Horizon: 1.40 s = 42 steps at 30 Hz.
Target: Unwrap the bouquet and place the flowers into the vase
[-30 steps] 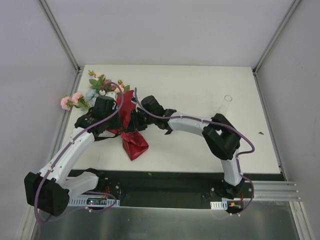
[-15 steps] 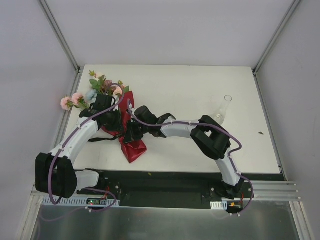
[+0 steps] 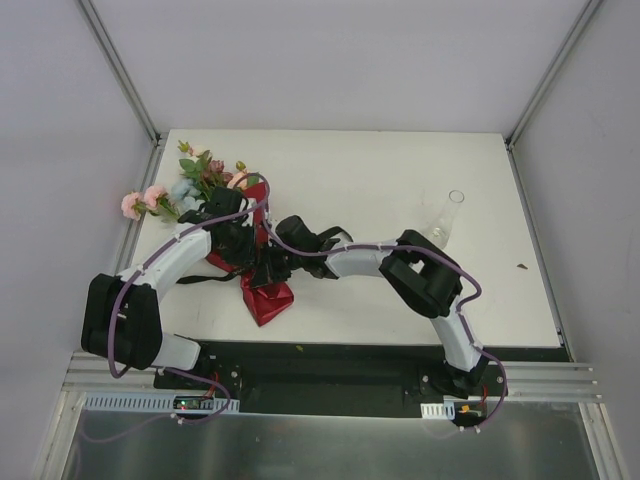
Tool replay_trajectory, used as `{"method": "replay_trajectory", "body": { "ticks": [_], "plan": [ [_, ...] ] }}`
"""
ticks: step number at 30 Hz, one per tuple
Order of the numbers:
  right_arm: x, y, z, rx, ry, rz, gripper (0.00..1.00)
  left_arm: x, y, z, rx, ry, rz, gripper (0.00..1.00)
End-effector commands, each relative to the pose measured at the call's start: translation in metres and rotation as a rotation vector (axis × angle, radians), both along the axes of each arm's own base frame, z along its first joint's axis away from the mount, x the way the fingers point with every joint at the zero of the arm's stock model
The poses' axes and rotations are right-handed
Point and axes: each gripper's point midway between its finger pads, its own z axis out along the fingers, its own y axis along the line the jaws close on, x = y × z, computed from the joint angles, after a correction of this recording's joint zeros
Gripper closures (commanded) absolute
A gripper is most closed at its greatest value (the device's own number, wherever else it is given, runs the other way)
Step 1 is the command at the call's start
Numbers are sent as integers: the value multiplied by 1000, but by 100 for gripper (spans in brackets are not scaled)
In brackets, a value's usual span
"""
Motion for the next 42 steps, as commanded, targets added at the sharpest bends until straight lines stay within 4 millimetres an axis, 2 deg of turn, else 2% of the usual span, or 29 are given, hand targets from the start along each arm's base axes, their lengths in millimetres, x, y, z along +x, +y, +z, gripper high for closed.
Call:
{"method": "replay_trajectory", "body": {
  "ticks": [1,11,14,25,28,29,32,38,42],
  "plan": [
    [6,-8,1,3,11,-29,91,7,1,1,49,-10,-31,75],
    [10,-12,4,14,13,-38,91,11,17,6,166,-53,-12,76],
    [10,-10,5,20,15,-39,91,8,16,4,181,-47,-22,79],
    [11,-8,11,35,10,-37,91,2,11,-8,174,4,-55,82],
    [10,-8,12,36,10,-34,91,2,9,-7,166,3,-65,87],
    [10,-8,13,38,7,-33,91,4,8,-2,158,-14,-58,93],
    [11,-9,15,40,4,-35,91,9,4,14,128,-69,-56,100],
    [13,-10,17,44,1,-36,91,18,9,40,128,-164,15,100],
    [15,-12,20,46,-5,-40,91,14,15,55,121,-221,71,100]
  ]
}}
